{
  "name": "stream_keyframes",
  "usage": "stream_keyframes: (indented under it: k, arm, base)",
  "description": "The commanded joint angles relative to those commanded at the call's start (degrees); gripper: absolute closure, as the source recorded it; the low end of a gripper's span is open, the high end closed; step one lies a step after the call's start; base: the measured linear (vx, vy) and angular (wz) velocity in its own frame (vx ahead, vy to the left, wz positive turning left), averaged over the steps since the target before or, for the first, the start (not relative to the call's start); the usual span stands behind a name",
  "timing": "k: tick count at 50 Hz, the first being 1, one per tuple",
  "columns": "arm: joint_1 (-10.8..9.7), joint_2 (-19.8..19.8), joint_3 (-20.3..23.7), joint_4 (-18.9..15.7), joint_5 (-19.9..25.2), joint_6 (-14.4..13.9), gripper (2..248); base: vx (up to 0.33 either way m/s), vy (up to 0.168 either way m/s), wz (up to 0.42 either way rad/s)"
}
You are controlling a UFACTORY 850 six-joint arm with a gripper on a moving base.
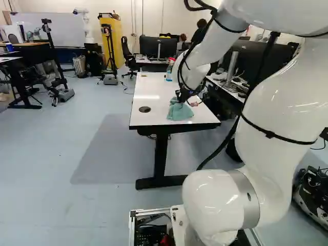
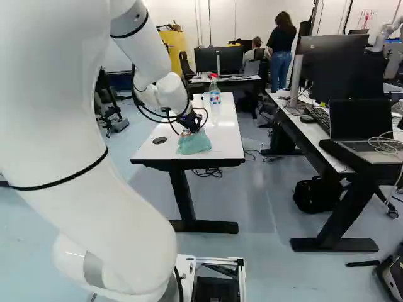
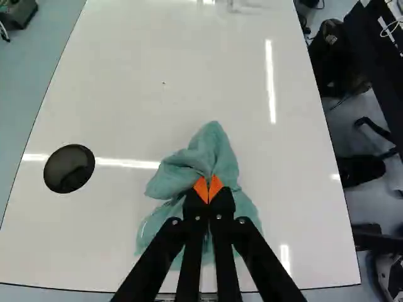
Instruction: Clean the table with the green towel
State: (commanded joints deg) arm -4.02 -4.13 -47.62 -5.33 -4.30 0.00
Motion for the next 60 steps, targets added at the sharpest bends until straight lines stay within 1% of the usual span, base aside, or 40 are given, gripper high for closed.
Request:
stream_keyframes:
  k: [5,17,29,44,60]
  arm:
    - [-0.43,-0.61,-1.4,0.0,0.0,0.0,229]
    - [-0.91,-4.03,-5.11,0.0,0.0,0.0,229]
    - [-0.82,-7.33,-8.8,0.0,0.0,0.0,229]
    - [-0.13,-11.28,-13.38,0.0,0.0,0.0,229]
    - [1.67,-14.78,-17.56,0.0,0.0,0.0,229]
  base:
    - [0.0,0.0,0.0]
    - [0.0,0.0,0.0]
    - [0.0,0.0,0.0]
    - [0.0,0.0,0.0]
    - [0.0,0.0,0.0]
